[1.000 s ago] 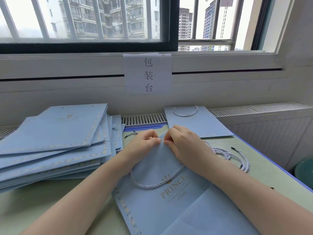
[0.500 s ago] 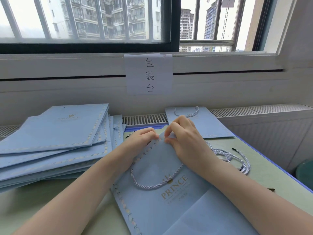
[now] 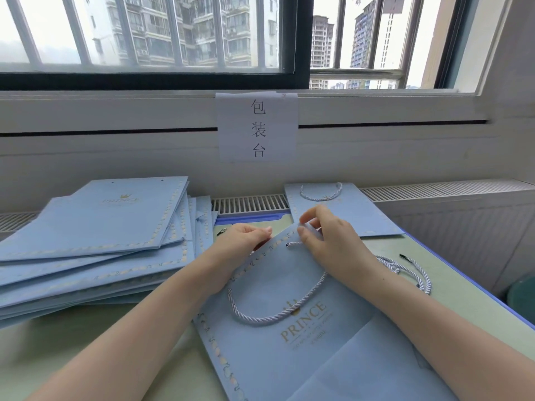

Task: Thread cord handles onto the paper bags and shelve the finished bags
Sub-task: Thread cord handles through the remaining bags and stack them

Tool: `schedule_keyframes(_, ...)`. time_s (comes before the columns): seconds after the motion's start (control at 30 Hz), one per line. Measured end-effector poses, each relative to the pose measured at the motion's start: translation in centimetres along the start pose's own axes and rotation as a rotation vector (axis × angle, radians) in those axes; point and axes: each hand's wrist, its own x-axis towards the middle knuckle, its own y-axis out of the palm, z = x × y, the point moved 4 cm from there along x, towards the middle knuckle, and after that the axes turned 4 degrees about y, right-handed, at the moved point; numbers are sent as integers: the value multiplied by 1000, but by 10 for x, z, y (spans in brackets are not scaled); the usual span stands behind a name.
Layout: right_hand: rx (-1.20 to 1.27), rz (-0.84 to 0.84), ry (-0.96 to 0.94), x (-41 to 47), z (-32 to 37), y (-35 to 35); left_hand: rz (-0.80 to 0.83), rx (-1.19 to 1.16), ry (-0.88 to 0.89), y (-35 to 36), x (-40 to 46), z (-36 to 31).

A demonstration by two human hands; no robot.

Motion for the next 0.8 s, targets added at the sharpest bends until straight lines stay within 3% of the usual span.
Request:
schedule_keyframes(0.4, 89, 161, -148, -5, 8, 1, 35, -19, 34, 0, -3, -6)
schedule_keyframes(0.8, 76, 105, -189, -7, 15, 2, 52, -76, 64, -1, -4, -8)
